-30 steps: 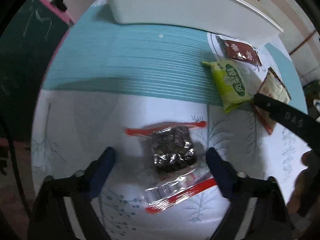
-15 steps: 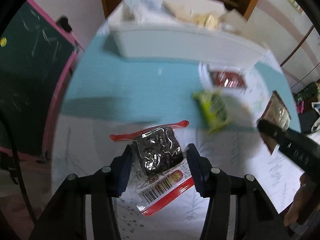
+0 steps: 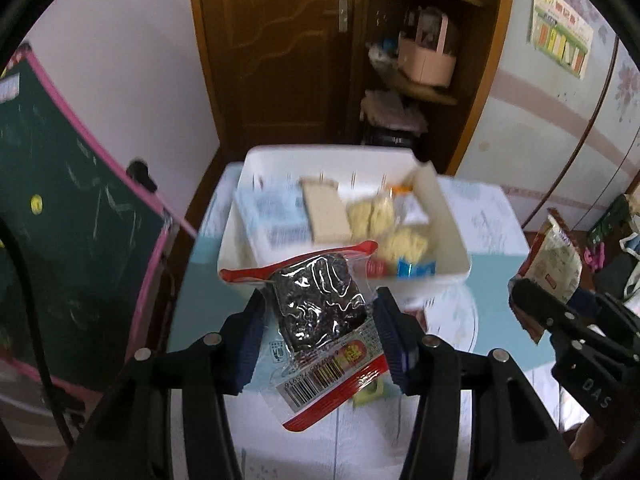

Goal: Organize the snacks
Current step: 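Grasp the red-edged dark pack with the left tool while the right tool grasps the LIPO bag, then carry the dark pack and LIPO bag into the white tray and open both tools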

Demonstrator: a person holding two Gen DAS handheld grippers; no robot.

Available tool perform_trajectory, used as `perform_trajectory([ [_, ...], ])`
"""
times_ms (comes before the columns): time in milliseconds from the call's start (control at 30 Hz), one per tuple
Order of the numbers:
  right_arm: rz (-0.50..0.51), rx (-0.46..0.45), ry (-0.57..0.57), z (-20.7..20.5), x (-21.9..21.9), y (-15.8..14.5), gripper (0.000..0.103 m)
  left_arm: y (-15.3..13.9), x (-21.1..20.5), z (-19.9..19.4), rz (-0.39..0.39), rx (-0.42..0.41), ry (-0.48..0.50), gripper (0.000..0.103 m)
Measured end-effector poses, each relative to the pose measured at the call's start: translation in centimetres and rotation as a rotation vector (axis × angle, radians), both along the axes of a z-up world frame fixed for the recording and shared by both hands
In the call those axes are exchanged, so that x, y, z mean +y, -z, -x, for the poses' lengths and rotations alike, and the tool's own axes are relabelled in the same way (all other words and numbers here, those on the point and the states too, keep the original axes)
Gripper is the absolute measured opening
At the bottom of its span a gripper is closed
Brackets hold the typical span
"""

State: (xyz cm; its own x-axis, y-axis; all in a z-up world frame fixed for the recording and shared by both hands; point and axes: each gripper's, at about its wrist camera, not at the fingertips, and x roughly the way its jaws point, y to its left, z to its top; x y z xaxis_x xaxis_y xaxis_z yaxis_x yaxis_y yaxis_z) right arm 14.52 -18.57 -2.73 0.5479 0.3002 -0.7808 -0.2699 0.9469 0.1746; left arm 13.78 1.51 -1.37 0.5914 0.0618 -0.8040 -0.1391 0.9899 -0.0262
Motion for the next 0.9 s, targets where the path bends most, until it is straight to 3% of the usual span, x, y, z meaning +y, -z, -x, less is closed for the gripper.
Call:
perform_trajectory([
  [200, -0.013, -0.109, -0.009, -3.3, 0.4, -4.4, 0.047, -2.9, -0.5, -3.8, -0.029, -0.046, 0.022, 0.052],
  [400, 0.005, -0.157, 0.016, -6.3, 1.0, -6.4, 0.047, -4.1, 0.0, -8.3, -0.005, -0.069, 0.042, 0.052],
  [600, 0.046, -0.148, 0.062, -9.4, 2.4, -6.1, 0.047, -3.8, 0.4, -12.9, -0.012, -0.082, 0.088, 0.052],
  [900, 0.108, -0.071, 0.099, -13.8, 5.4, -2.2, 0.047, -0.6, 2.0, -18.6, -0.007, -0.039, 0.125, 0.054],
])
